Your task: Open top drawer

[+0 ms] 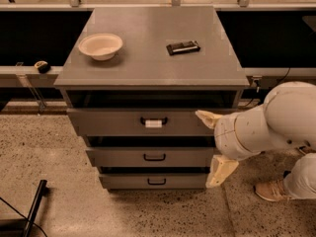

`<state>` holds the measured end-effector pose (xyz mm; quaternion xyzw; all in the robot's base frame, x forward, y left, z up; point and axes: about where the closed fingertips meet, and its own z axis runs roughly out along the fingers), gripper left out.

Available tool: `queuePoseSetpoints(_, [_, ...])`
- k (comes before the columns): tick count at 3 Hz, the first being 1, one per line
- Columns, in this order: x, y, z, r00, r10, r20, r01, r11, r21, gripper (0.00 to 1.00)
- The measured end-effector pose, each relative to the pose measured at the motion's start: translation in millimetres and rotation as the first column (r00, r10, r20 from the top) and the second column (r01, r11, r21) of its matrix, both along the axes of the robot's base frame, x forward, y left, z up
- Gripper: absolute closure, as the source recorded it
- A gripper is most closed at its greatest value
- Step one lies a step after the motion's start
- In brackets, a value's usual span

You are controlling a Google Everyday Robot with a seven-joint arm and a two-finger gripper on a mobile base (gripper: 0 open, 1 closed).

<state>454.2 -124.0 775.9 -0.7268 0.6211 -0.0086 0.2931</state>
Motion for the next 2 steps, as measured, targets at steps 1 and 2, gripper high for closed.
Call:
queuePoseSetpoints(1, [32,-5,-37,1.0000,0.010,-0.001,-0.010,1.000,0.025,0.00])
queuePoseSetpoints(2, [60,-11,-66,1.0000,-0.001,0.004,0.000,0.999,0.039,0.00])
